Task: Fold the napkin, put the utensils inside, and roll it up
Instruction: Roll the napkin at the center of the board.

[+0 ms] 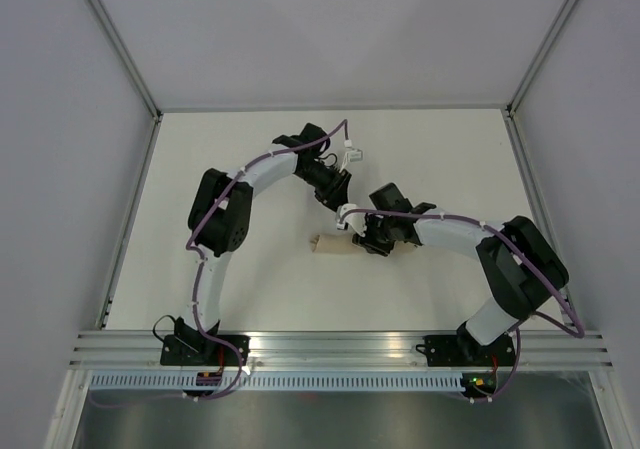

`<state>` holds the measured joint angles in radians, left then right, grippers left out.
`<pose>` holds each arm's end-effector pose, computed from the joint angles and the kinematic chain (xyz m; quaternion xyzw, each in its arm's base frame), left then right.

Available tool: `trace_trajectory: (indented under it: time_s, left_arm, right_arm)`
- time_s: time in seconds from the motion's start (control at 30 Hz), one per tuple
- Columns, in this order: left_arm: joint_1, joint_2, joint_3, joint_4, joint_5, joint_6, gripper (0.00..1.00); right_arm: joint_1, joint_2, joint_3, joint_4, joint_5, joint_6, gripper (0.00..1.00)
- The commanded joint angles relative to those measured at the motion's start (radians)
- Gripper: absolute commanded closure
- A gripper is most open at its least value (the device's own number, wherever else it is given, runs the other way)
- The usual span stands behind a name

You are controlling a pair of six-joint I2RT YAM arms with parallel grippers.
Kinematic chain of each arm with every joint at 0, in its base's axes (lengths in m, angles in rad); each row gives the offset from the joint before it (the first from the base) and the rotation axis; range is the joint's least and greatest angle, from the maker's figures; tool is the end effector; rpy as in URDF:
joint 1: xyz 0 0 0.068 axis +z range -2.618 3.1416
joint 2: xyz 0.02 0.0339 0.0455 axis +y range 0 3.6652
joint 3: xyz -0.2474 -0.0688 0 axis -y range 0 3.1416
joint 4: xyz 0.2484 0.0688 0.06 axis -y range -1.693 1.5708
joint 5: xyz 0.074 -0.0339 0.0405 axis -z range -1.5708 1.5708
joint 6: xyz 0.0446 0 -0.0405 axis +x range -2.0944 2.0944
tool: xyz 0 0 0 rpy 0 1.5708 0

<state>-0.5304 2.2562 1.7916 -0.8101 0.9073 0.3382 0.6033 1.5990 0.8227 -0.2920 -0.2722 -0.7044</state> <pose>0.3748 -0.2606 0.1503 0.4327 0.7793 -0.4442 0.0904 0.2424 0.1815 0.1271 -0.6105 0.7412 0.1188 0.2526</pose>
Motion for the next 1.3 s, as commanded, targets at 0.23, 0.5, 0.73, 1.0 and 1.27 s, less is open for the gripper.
trace_trajectory:
  time_s: [0.23, 0.5, 0.73, 1.0, 1.27]
  left_arm:
    - [0.141, -0.178, -0.078, 0.193, -0.025, -0.315, 0.62]
    - [0.142, -0.326, -0.23, 0.319, -0.059, -0.436, 0.63]
    - [0.141, -0.454, -0.377, 0.423, -0.079, -0.514, 0.63]
    - [0.124, -0.622, -0.615, 0.632, -0.088, -0.643, 0.63]
    - [0.064, -0.736, -0.744, 0.695, -0.127, -0.676, 0.63]
  right_arm:
    - [-0.086, 0.219, 0.142, -0.139, -0.039, 0.212, 0.64]
    - [-0.198, 0.384, 0.341, -0.197, -0.044, 0.371, 0.65]
    - [-0.241, 0.473, 0.441, -0.2, -0.036, 0.505, 0.65]
    - [-0.295, 0.578, 0.585, -0.234, -0.079, 0.643, 0.64]
    - [-0.312, 0.657, 0.691, -0.242, -0.082, 0.744, 0.64]
